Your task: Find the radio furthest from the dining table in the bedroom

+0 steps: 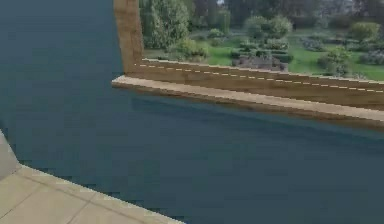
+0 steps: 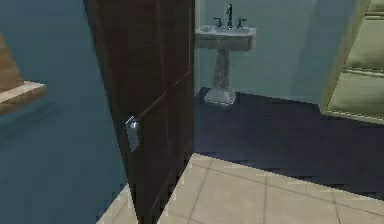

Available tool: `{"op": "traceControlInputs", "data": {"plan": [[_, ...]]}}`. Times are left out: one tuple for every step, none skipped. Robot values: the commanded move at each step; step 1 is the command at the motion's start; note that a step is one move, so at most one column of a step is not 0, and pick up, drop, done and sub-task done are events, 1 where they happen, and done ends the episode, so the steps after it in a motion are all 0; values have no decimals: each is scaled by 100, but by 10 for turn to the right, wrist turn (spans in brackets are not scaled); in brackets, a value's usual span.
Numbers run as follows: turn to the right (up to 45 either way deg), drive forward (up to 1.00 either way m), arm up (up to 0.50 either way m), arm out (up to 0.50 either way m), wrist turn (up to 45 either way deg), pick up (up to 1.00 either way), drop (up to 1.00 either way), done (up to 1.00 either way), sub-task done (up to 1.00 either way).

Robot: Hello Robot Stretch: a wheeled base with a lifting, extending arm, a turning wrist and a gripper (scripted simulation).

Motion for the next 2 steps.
{"op": "traceControlInputs", "data": {"plan": [[300,0,0,0,0,0,0,0,0],[0,5,0,0,0,0,0,0,0]]}}
